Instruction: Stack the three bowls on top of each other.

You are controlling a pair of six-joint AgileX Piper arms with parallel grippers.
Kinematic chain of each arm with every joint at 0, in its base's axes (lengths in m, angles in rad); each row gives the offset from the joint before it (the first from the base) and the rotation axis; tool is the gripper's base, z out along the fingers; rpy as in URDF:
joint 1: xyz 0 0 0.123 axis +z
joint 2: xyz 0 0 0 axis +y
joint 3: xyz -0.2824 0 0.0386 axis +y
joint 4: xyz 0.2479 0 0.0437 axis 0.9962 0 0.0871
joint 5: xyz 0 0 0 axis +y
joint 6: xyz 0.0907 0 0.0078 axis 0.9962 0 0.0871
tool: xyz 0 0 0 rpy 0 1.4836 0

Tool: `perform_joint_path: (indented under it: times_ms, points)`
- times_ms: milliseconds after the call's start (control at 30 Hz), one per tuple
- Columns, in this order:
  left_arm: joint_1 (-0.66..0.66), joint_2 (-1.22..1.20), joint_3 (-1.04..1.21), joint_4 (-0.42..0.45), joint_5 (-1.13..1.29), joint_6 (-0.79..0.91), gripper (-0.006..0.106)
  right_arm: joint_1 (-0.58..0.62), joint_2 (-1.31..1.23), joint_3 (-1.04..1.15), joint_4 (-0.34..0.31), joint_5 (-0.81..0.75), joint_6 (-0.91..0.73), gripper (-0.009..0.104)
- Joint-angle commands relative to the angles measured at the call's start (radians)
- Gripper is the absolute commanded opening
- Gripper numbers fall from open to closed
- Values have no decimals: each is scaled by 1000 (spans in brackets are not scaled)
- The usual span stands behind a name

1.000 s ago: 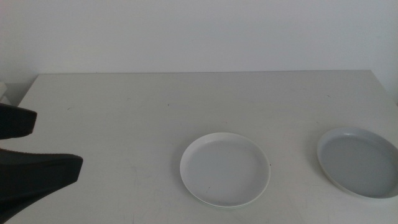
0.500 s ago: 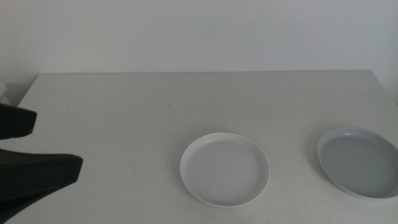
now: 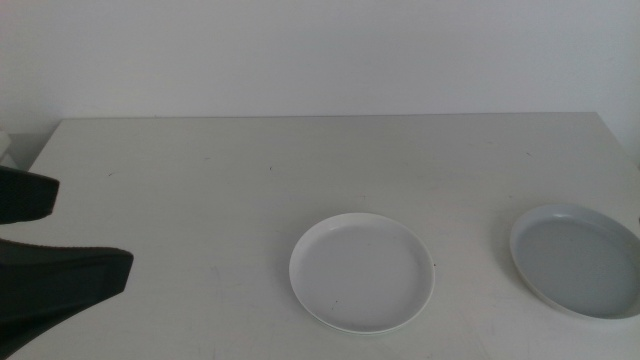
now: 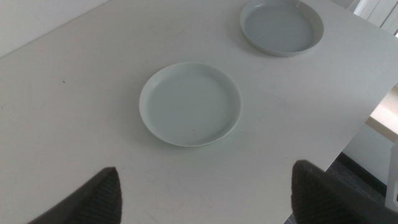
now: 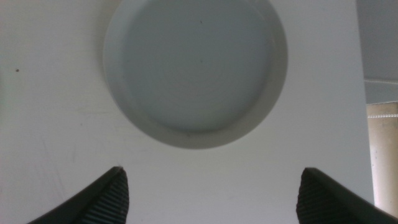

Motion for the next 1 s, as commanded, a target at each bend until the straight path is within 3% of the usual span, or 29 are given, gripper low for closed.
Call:
perform_joint_path:
  times_ms: [0, 300, 467, 667, 967]
  points:
    - [2, 1, -26, -16, -63, -4, 105, -19, 41, -75, 11, -28, -29, 76]
    - [2, 2, -26, -15, -63, -4, 105, -198, 316, -323, 126, 42, -91, 71]
    - [2, 2, -26, -14, -63, -4, 105, -232, 442, -379, 85, 65, -130, 62]
    - [2, 2, -26, -14, -63, -4, 105, -235, 538, -379, -50, 5, -129, 58]
    - [2, 2, -26, -14, -63, -4, 105, -235, 689, -379, -37, -33, -129, 56]
